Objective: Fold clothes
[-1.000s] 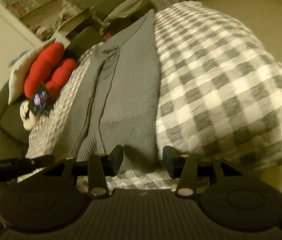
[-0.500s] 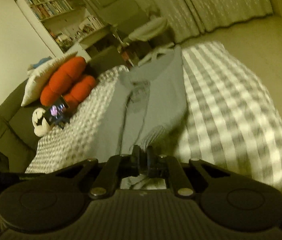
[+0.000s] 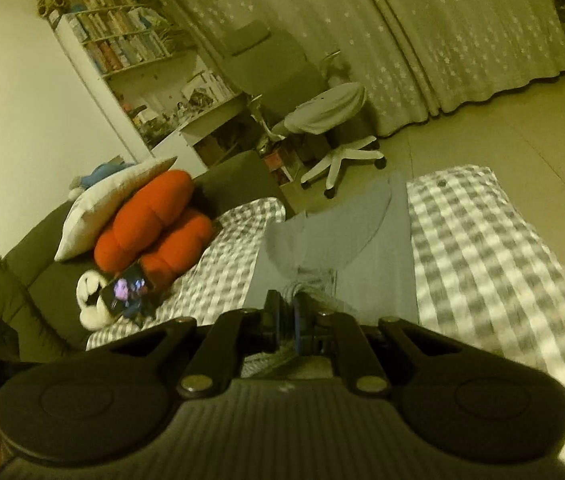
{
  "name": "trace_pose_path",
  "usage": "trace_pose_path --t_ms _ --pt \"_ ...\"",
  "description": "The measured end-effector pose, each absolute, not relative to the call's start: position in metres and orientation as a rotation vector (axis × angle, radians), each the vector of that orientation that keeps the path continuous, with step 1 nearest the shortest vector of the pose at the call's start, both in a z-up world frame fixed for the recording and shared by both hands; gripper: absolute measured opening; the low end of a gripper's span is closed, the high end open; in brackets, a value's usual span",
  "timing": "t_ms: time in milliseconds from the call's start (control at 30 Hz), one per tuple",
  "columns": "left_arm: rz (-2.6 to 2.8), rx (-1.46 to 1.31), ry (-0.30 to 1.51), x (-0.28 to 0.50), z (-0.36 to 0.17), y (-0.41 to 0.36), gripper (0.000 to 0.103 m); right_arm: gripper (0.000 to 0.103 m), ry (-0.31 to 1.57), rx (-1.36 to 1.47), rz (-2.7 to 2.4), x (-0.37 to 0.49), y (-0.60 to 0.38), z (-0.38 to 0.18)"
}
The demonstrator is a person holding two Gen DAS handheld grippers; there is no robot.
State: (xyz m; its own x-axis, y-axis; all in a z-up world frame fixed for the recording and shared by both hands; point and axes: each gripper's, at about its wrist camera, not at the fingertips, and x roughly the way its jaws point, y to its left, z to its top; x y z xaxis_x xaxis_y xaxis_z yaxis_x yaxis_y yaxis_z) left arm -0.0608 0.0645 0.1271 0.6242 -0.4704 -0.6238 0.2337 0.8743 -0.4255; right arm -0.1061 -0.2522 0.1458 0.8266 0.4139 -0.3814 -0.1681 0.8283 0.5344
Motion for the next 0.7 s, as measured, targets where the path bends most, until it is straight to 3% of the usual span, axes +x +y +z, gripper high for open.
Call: trace_pose_path --t_ms 267,467,567,700 --pt "-0.360 -0.265 0.763 0.028 0.137 0.047 0.000 0.009 0.577 0.542 0.297 -0.009 -0.265 0.139" --pt "-0.351 -0.330 0.829 0.022 0.107 0.082 0.001 0.009 0.720 0.558 0.262 0.034 -0.267 0.094" --pt "-0.308 -0.358 0.845 0.015 0.093 0.107 0.003 0.009 0.755 0.566 0.256 0.043 -0.266 0.087" --pt "-0.296 -0.376 0.862 0.013 0.080 0.118 0.018 0.015 0.787 0.588 0.250 0.049 -0.270 0.083"
